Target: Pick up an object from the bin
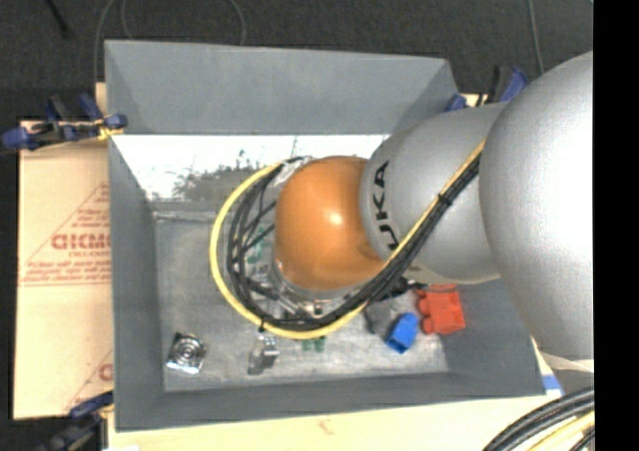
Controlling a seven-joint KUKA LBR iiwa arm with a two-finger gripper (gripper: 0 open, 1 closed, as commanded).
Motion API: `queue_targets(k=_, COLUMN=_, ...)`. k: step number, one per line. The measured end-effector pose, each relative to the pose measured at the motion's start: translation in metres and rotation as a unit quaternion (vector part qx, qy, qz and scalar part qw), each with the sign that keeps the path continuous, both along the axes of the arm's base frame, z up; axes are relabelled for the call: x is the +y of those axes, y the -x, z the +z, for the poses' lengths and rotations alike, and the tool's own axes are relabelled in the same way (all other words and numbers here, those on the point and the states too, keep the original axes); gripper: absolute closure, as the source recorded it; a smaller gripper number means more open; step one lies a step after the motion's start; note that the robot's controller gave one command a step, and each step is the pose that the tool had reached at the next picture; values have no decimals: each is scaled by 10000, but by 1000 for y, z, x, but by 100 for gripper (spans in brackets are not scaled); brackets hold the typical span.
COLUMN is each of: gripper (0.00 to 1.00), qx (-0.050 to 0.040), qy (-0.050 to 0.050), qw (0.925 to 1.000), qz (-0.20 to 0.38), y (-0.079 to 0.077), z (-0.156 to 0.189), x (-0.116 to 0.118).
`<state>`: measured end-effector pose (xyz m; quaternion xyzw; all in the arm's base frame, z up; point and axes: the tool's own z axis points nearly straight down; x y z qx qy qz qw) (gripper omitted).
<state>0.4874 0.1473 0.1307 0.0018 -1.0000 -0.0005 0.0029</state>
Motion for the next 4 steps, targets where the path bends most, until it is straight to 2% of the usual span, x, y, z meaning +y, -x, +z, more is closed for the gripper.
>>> queue_targets(k=1, gripper=0, qx=-66, qy=-37, qw=9932, qz=1163, y=-17, z=-55, x=-107)
queue_targets(k=2, gripper=0, qx=-75, qy=0, qw=9974, qz=721, y=-53, z=-15, x=-135)
queue_targets(k=3, gripper=0, qx=-80, qy=16, qw=9978, qz=653, y=-170, z=-26, x=-143)
queue_targets(k=4, gripper=0, qx=-76, qy=25, qw=9992, qz=392, y=-147, z=20, x=-227)
